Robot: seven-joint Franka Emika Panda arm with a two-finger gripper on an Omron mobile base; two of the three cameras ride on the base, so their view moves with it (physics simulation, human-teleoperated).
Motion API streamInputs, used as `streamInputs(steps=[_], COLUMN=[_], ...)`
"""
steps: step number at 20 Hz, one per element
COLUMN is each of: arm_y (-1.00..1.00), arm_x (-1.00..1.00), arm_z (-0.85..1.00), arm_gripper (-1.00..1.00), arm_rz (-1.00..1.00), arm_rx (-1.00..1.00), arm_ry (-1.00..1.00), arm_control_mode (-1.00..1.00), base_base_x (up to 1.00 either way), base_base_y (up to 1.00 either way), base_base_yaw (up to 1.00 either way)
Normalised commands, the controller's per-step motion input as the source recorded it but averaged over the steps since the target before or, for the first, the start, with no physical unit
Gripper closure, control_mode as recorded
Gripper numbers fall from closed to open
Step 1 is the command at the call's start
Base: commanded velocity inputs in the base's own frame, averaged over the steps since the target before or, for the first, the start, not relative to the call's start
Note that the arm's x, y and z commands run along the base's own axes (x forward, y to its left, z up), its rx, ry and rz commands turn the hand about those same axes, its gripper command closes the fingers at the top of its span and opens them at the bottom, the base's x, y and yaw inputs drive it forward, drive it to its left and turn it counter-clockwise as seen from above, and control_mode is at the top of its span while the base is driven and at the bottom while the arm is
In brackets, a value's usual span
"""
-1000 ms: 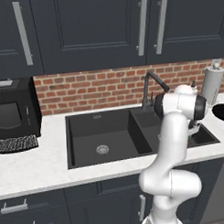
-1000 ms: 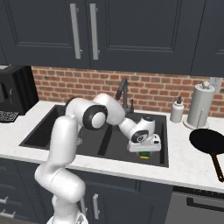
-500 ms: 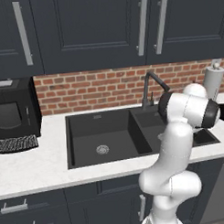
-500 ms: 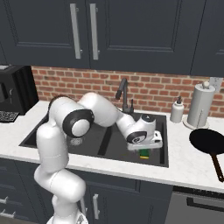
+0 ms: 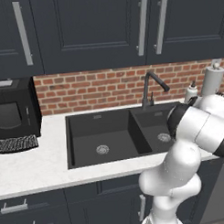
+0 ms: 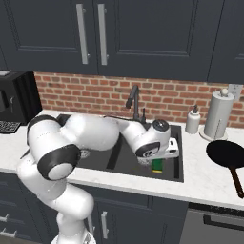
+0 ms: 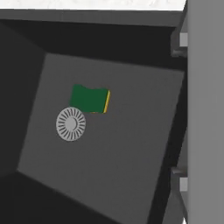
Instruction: Pick the pan and sponge and place them into the sink. Then turn on the water.
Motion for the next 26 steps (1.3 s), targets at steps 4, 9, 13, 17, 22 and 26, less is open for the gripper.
streamInputs(steps=[4,9,13,17,22,26], arm_y=[0.24,0.36,0.46,0.51,0.69,0.89], arm_x=[-0.42,-0.47,-0.54,-0.58,-0.52,-0.34], arm_z=[0.85,0.85,0.79,0.81,0.7,0.5], arm_gripper=[-1.0,-1.0,-1.0,-1.0,-1.0,-1.0], arm_rz=[-0.04,-0.04,-0.04,-0.04,-0.05,-0.07], arm_rx=[0.0,0.0,0.0,0.0,0.0,-0.02], arm_ry=[-0.08,-0.11,-0.13,-0.12,-0.06,0.0], arm_control_mode=[-1.0,-1.0,-1.0,-1.0,-1.0,-1.0], base_base_x=[0.0,0.0,0.0,0.0,0.0,0.0], base_base_y=[0.0,0.0,0.0,0.0,0.0,0.0], base_base_yaw=[0.0,0.0,0.0,0.0,0.0,0.0])
